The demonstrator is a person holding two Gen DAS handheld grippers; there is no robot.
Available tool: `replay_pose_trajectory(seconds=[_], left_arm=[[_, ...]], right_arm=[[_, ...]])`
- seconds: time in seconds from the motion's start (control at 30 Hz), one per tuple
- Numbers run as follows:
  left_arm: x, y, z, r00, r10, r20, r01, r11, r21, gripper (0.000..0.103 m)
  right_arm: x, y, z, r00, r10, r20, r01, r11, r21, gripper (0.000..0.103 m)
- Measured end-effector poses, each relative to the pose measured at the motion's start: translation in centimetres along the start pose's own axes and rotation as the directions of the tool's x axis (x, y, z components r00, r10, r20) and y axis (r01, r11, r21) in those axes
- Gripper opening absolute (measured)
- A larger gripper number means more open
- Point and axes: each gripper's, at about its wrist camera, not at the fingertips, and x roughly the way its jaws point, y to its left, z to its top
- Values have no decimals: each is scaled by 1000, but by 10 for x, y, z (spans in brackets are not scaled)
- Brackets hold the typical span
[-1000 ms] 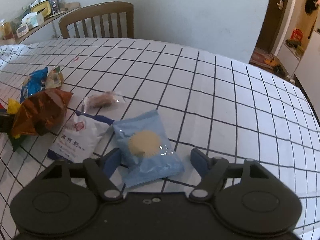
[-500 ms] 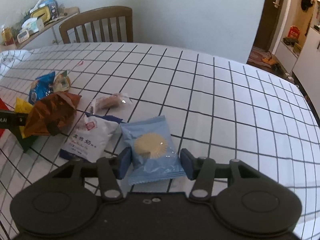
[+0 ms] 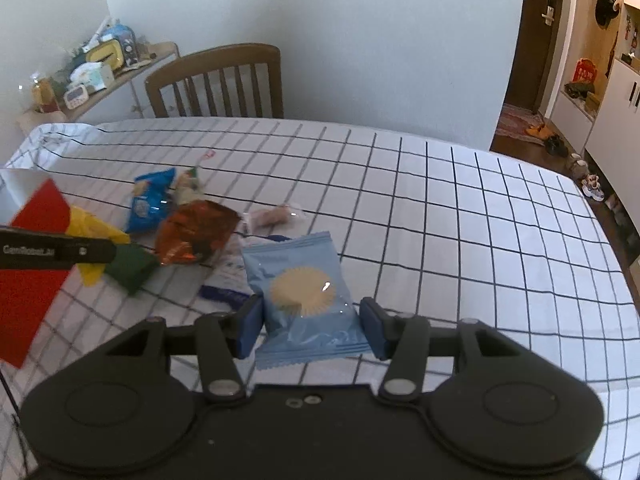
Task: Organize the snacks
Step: 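Carry the yellow snack and light blue pack over the red box with both tools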
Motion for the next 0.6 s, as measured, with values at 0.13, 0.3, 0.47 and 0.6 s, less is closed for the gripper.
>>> replay_pose_trajectory(seconds=[0.13, 0.3, 0.47, 0.6], left_arm=[[-25, 1, -6, 1000, -1, 16, 1, 1000, 10, 40], [-55, 8, -13, 999, 3, 32, -3, 1000, 4, 40], [-84, 22, -19, 998, 8, 55, -8, 1000, -5, 40], [-106, 37, -26, 998, 13, 65, -12, 1000, -20, 40]], right_arm=[[-24, 13, -2, 1000, 17, 14, -17, 1000, 4, 51], [-49, 35, -2, 998, 45, 36, -45, 999, -9, 51], [-67, 63, 0, 995, 85, 55, -83, 996, -29, 51], [-77, 90, 2, 991, 114, 68, -110, 992, -56, 51]])
